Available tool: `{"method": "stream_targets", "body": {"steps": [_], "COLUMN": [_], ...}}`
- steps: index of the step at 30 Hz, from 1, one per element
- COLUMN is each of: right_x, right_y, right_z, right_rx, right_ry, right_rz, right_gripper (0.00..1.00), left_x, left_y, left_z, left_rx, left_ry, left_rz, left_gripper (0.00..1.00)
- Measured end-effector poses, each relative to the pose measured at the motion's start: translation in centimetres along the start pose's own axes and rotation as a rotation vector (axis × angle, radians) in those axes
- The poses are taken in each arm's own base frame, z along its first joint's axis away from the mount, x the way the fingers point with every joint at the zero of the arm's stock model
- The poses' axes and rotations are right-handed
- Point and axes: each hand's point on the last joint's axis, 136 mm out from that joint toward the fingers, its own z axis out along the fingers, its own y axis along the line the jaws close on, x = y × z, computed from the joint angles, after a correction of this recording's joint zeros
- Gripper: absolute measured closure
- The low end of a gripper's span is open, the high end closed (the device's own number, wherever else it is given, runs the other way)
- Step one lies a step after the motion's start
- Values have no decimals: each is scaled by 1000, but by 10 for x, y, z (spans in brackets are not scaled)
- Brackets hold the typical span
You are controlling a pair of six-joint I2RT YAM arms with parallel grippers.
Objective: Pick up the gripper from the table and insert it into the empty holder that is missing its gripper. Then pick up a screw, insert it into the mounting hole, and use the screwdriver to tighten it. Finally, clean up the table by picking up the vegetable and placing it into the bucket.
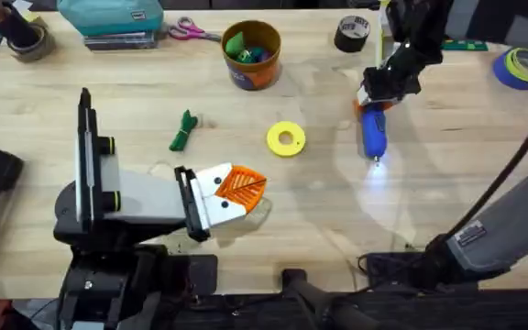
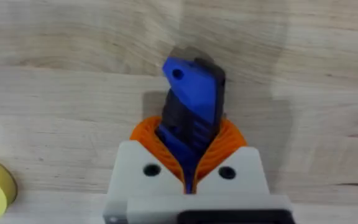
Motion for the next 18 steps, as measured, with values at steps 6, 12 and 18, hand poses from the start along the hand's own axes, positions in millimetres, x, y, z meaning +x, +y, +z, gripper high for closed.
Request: {"method": "stream_targets", "body": {"steps": [6,12,18], "right_x": [-1,-14,-39], "right_y": [0,-1,8], "right_z": [-3,-49,-135], "right_rx": [0,-5,-40], "right_ry": [-9,-141,-402], "right_rz": [0,3,-10], "right_gripper": [976,976,976], "left_x": [0,0,0], "left_y": [0,0,0], "left_z": [0,0,0], "left_rx": [0,0,0], "left_ry": [0,0,0], "left_rz": [0,0,0], "left_gripper": [989,989,989]}}
